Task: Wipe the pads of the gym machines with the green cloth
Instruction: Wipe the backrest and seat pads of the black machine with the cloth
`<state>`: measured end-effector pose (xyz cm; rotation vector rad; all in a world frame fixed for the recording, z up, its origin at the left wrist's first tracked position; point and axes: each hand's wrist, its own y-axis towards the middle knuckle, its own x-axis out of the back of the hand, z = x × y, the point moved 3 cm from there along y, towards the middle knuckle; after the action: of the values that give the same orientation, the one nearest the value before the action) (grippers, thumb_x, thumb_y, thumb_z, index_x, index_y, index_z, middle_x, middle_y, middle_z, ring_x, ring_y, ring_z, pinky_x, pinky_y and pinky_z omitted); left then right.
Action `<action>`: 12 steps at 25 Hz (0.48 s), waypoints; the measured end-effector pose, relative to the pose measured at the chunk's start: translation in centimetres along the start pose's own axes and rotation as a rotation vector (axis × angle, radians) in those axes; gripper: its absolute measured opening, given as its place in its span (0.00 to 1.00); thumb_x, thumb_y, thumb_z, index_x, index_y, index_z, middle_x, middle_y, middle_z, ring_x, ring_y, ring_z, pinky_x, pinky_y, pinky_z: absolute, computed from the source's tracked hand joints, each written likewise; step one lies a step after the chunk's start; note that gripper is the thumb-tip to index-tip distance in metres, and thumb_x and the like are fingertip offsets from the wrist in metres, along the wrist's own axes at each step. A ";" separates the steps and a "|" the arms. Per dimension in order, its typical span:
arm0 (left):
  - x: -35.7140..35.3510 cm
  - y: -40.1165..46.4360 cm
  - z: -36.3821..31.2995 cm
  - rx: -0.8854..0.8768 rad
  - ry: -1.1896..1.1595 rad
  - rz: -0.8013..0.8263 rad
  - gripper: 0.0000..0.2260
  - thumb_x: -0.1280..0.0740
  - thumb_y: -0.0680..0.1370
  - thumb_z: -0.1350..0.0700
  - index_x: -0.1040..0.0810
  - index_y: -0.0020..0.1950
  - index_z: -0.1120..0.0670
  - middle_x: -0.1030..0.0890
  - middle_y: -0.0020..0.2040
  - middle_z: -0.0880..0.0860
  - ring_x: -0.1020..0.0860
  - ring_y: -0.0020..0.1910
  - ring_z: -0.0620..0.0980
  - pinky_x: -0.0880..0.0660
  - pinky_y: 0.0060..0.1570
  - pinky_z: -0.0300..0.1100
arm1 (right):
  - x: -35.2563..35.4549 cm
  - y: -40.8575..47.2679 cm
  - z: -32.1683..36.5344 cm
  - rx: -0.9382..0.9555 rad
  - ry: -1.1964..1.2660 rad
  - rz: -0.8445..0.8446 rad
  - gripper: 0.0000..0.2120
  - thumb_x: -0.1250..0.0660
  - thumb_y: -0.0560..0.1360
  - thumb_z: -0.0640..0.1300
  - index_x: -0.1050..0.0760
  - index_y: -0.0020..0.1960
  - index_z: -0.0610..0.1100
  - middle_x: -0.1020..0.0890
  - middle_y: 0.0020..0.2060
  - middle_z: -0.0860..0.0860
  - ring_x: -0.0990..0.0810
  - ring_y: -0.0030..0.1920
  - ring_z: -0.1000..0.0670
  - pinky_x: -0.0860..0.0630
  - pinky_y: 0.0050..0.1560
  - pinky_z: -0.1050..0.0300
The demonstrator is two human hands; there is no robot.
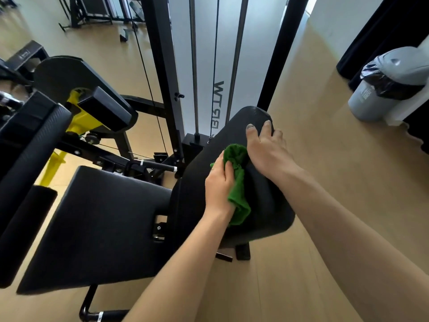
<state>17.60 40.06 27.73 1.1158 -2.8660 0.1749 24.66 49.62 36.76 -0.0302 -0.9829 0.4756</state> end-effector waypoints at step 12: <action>-2.1 15.9 -0.7 0.060 0.108 0.080 0.17 0.46 0.86 0.49 0.22 0.61 0.56 0.18 0.54 0.56 0.21 0.56 0.54 0.27 0.59 0.49 | 0.8 5.2 1.1 -0.074 0.147 -0.092 0.26 0.57 0.84 0.59 0.50 0.81 0.57 0.43 0.78 0.57 0.39 0.76 0.50 0.42 0.66 0.51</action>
<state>8.46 53.19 26.87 0.9690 -2.8287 0.3168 22.17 54.36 36.77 -0.0853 -0.8532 0.3473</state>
